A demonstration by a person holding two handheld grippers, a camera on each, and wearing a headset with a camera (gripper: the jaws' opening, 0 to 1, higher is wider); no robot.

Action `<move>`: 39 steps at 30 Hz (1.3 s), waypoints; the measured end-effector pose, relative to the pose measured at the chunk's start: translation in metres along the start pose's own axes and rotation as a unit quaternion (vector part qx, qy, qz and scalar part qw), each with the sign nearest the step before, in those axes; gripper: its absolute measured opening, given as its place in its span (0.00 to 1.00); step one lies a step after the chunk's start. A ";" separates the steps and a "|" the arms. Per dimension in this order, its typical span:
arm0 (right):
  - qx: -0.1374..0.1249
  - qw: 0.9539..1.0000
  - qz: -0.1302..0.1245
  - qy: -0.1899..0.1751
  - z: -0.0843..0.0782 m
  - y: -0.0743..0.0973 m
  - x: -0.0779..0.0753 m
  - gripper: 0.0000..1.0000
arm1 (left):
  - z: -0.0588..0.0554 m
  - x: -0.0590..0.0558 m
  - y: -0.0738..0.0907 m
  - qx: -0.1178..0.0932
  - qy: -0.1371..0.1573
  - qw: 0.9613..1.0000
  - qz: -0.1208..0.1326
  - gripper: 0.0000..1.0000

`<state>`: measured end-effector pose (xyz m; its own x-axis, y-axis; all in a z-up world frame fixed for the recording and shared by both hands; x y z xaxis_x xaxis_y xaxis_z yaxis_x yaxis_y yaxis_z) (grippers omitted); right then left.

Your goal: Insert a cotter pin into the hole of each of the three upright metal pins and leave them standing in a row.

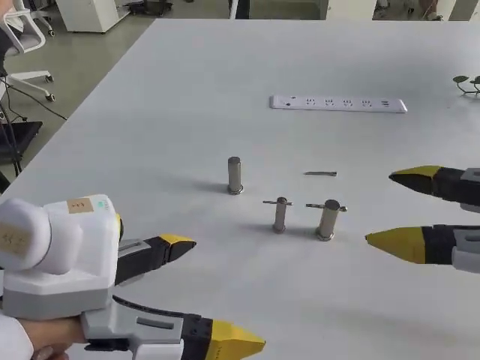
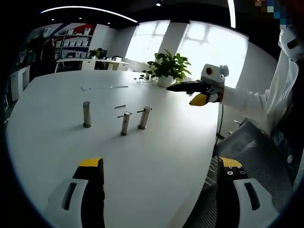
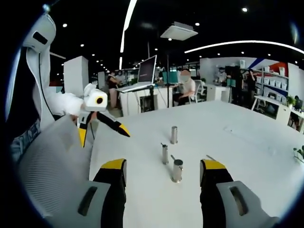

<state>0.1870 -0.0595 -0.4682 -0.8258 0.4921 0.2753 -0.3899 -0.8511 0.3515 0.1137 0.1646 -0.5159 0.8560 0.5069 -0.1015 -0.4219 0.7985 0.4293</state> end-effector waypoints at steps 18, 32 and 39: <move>-0.018 0.997 -0.041 -0.064 -0.028 0.038 0.005 0.39 | -0.004 0.003 0.011 -0.021 0.031 0.999 0.008 0.96; 0.006 0.992 -0.067 -0.105 -0.060 0.056 0.010 0.40 | -0.004 0.007 0.017 -0.027 0.042 0.999 0.020 0.96; 0.003 0.991 -0.075 -0.114 -0.064 0.060 0.012 0.47 | 0.000 0.014 0.015 -0.028 0.038 0.999 0.019 0.96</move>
<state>0.1275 -0.1162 -0.5006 -0.6454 0.6424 0.4133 -0.4985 -0.7642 0.4092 0.1192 0.1836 -0.5109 0.8150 0.5583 -0.1549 -0.4709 0.7941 0.3843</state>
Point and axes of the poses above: the centre of the closed fingertips' face, and the gripper's own axes: y roughly backward along the fingers, x roughly to its left, z roughly out of its top, the point moved 5 cm from there along y, roughly backward along the fingers, and after that the axes turned 15 degrees about -y, right-handed, at the moved point
